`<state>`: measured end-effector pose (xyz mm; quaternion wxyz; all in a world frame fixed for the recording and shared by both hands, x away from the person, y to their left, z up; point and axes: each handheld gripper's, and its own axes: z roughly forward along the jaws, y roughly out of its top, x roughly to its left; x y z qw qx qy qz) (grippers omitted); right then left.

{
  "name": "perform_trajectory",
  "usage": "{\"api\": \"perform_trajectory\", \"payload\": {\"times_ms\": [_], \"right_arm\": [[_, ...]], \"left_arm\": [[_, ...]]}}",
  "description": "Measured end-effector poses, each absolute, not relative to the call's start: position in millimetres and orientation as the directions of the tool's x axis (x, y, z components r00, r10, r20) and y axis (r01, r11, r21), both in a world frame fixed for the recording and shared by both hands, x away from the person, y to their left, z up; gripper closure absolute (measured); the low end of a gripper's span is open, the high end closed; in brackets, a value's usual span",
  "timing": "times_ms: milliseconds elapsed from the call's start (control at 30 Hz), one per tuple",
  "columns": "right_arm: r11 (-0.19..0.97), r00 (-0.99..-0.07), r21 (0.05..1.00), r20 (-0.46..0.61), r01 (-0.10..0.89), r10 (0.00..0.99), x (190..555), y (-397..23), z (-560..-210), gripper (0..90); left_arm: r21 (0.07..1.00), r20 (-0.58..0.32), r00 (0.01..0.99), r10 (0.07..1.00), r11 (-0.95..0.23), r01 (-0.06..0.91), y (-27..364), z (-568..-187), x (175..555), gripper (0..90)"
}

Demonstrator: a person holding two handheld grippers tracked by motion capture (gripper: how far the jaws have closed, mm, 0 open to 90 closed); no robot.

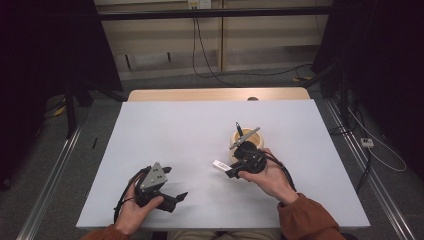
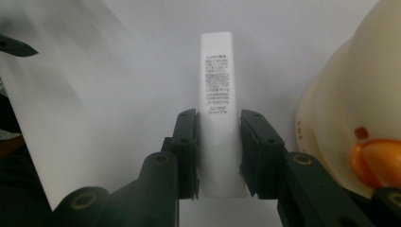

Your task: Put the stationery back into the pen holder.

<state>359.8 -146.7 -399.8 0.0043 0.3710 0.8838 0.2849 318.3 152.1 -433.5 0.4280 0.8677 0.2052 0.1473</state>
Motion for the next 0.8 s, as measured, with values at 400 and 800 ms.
{"api": "perform_trajectory", "payload": {"times_ms": [400, 800], "right_arm": [[0.537, -0.721, 0.524, 0.246, 0.661, 0.647, 349.0, -162.9, -401.7, 69.0], [0.539, -0.734, 0.528, 0.282, 0.657, 0.618, 345.3, -167.1, -404.1, 68.9]], "left_arm": [[0.766, 0.218, 0.928, 0.303, -0.642, 0.029, 105.3, -419.7, 326.6, 6.7], [0.713, 0.357, 0.908, 0.221, -0.692, -0.111, 83.0, -423.6, 322.2, 7.6]]}}
